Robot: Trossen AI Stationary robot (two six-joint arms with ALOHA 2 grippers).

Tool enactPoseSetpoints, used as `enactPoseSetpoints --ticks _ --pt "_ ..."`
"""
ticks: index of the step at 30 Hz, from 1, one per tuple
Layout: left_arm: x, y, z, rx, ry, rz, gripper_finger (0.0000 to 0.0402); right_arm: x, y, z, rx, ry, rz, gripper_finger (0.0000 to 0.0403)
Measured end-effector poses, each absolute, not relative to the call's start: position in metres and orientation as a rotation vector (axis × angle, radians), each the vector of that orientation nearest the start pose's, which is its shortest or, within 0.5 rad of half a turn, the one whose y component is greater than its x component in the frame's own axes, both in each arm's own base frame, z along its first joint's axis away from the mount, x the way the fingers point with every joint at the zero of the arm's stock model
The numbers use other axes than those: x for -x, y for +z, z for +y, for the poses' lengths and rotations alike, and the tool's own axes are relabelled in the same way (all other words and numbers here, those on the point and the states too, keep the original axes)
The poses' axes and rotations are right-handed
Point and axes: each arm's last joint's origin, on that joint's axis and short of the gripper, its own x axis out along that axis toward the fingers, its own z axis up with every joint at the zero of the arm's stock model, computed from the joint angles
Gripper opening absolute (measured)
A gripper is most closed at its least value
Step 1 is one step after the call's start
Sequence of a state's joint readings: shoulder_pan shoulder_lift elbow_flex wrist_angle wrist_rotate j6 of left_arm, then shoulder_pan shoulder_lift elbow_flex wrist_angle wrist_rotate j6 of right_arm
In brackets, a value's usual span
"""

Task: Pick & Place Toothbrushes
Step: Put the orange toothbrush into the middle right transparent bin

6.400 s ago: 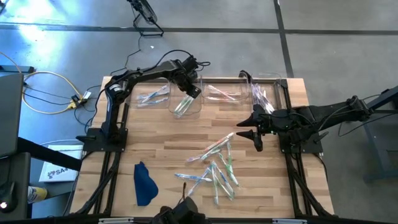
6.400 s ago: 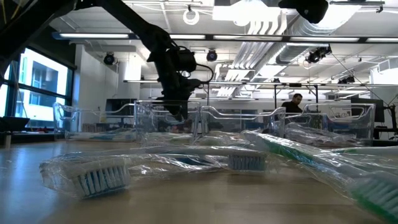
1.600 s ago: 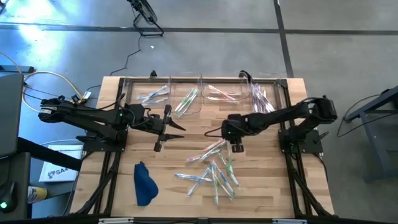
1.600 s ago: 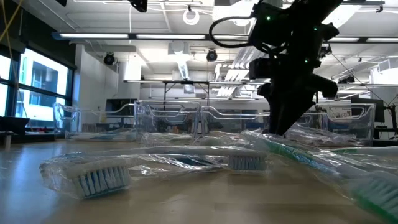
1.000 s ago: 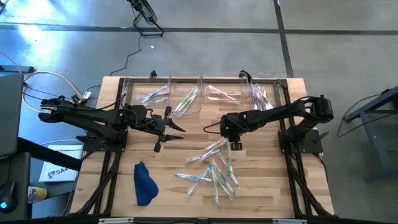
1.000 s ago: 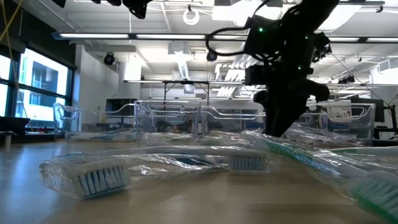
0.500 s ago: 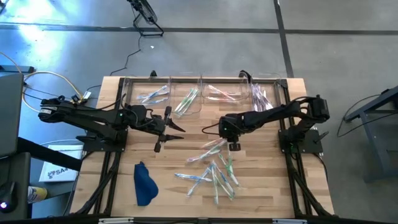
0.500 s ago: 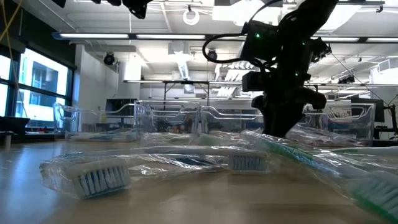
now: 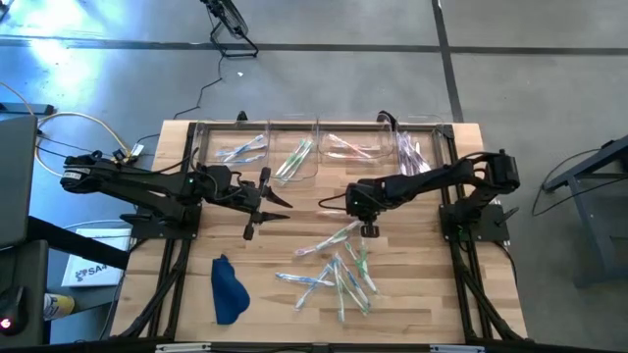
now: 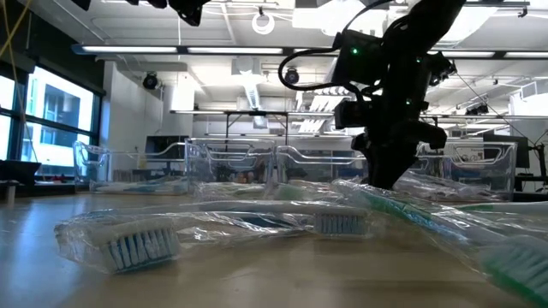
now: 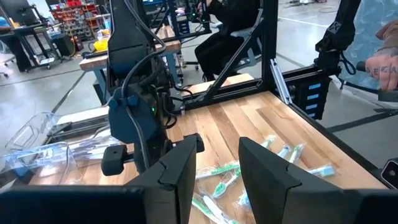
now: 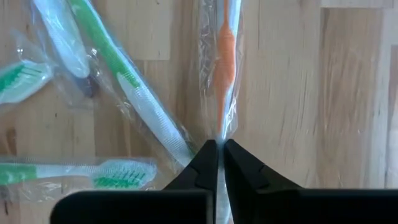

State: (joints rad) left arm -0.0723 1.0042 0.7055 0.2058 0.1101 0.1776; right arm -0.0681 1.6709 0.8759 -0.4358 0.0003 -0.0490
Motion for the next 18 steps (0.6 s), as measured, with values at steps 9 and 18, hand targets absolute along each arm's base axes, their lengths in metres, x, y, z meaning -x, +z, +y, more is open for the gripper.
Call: enactPoseSetpoints --ticks 9,18 --pt "-0.225 0.302 -0.02 -0.175 -0.191 0.086 0.0117 -0.289 0.159 -0.02 0.008 -0.039 1.171 0.0005" --pt "-0.225 0.3 -0.02 -0.174 -0.193 0.105 0.0117 -0.276 0.202 -0.022 0.062 -0.152 1.016 0.0004"
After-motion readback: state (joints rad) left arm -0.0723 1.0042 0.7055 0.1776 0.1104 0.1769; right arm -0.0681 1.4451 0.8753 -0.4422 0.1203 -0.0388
